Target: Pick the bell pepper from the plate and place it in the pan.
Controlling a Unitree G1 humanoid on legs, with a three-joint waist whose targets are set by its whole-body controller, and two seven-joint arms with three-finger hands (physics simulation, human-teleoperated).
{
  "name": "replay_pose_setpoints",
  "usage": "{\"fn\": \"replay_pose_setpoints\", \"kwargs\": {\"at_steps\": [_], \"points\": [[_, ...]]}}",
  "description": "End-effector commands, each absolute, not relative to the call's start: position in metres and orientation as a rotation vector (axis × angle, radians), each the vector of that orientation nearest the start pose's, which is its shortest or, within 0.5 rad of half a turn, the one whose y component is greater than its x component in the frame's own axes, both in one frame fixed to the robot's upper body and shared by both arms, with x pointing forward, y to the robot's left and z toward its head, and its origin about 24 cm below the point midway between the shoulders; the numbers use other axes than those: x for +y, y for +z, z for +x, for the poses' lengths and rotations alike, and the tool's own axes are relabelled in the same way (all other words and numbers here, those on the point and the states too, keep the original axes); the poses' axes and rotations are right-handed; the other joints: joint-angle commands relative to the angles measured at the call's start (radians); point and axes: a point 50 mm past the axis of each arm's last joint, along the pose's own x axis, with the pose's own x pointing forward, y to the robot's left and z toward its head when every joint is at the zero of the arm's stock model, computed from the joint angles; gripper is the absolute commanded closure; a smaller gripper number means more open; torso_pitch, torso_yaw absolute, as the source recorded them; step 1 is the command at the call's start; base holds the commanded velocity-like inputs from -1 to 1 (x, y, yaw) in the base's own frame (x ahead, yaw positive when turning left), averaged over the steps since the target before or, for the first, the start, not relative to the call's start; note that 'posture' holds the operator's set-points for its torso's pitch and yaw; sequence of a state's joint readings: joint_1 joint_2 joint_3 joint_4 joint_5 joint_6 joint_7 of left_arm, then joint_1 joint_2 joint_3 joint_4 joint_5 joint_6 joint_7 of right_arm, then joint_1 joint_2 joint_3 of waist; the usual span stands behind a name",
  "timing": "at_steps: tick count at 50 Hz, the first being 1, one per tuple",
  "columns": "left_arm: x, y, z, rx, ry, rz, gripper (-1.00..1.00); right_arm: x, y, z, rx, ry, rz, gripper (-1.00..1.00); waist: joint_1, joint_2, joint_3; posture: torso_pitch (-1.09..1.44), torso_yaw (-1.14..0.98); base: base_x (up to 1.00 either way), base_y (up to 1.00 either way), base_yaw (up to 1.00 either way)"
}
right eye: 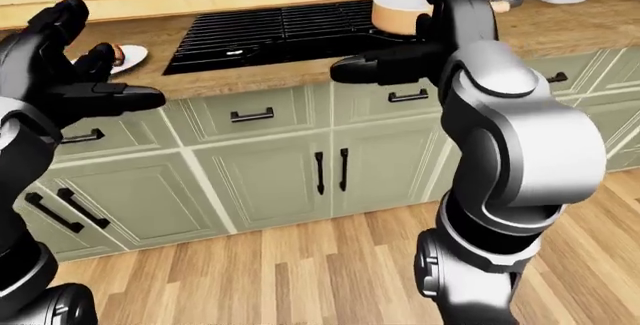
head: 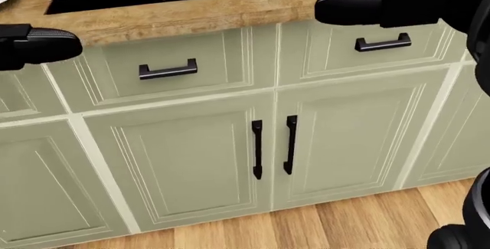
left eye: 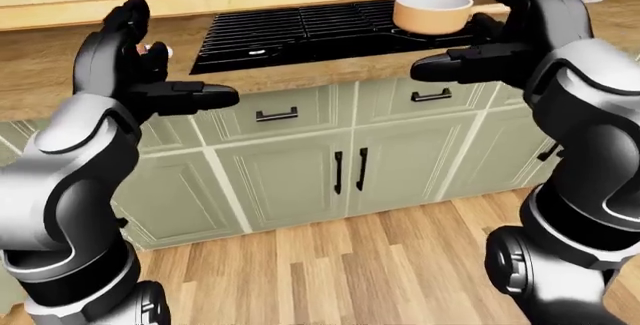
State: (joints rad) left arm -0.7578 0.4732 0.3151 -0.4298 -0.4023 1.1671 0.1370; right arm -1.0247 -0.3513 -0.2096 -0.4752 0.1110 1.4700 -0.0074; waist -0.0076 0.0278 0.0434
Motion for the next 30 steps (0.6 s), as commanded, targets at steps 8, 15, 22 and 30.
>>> {"fn": "replay_pose_setpoints", "kwargs": {"at_steps": [8, 15, 22, 30], "points": [[0.2219, 0.2868, 0.2881, -0.161, 0.140, 0.060, -1.00, -0.1708, 0.3196, 0.2864, -0.116, -0.040, -0.137, -1.00, -0.003, 0.031, -0.026, 0.00, 0.00, 0.00, 0.19, 0.00], [0.2215, 0.2874, 0.2885, -0.161, 0.140, 0.060, -1.00, -0.1732, 0.3203, 0.2853, -0.112, -0.046, -0.140, -1.00, -0.001, -0.046, -0.022, 0.00, 0.00, 0.00, 0.19, 0.00], [0.2212, 0.2868, 0.2872, -0.158, 0.140, 0.060, -1.00, -0.1730, 0.3173, 0.2850, -0.111, -0.044, -0.133, -1.00, 0.007, -0.062, -0.040, 0.00, 0.00, 0.00, 0.19, 0.00], [0.2217, 0.2846, 0.2879, -0.157, 0.139, 0.060, -1.00, -0.1724, 0.3161, 0.2848, -0.111, -0.045, -0.133, -1.00, -0.012, 0.070, -0.043, 0.00, 0.00, 0.00, 0.18, 0.00]]}}
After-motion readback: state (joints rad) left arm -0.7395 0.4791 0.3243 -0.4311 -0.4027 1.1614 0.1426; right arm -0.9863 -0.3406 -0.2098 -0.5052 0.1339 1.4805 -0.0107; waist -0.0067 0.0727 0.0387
